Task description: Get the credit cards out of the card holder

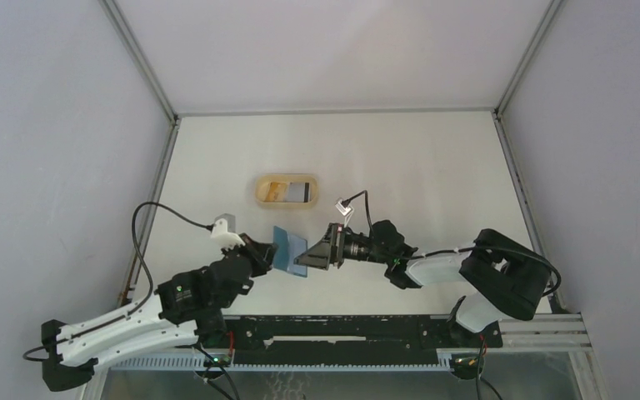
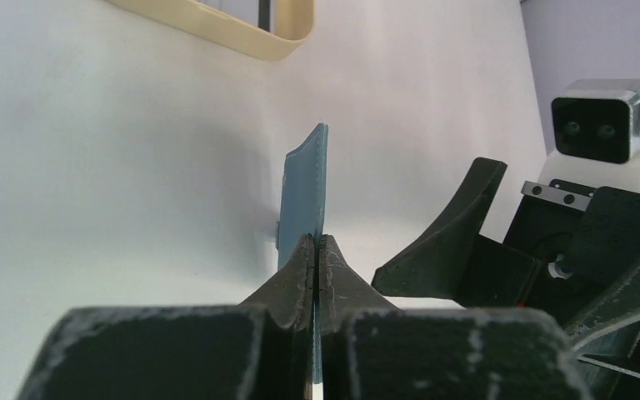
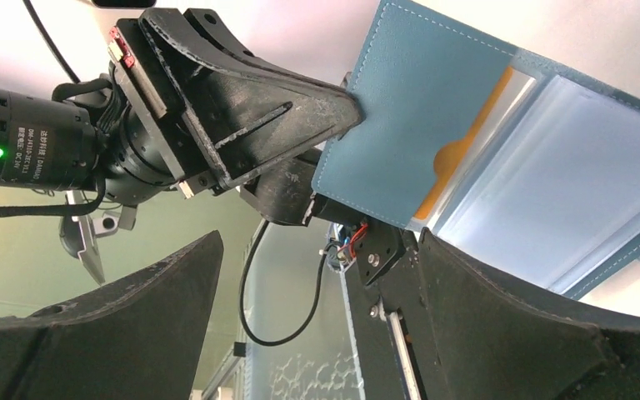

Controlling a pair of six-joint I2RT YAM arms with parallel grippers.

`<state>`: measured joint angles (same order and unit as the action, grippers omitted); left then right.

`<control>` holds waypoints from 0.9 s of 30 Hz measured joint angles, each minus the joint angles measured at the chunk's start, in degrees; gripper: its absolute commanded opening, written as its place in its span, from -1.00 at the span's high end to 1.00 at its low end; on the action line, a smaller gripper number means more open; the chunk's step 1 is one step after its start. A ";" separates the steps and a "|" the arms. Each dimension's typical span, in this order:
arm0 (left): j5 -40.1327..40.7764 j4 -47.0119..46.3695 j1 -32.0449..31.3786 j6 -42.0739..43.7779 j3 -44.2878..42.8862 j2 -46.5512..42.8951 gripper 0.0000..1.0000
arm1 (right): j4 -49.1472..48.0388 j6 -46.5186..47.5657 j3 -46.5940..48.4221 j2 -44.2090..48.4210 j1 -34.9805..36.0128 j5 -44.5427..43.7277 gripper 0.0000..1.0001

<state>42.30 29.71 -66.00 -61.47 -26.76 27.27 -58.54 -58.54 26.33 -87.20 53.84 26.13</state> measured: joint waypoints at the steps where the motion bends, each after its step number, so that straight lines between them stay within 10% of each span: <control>1: -0.15 -0.55 0.00 0.50 -0.04 0.02 1.00 | 0.02 0.15 0.07 0.20 -0.11 0.15 -0.91; 27: -18.99 -22.45 10.19 5.57 7.32 -7.19 1.00 | -2.86 1.84 0.09 1.55 -2.01 1.11 -0.90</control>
<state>23.31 7.27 -55.81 -55.90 -19.44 20.08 -61.41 -56.71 26.41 -85.65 51.83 27.24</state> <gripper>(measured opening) 0.011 0.956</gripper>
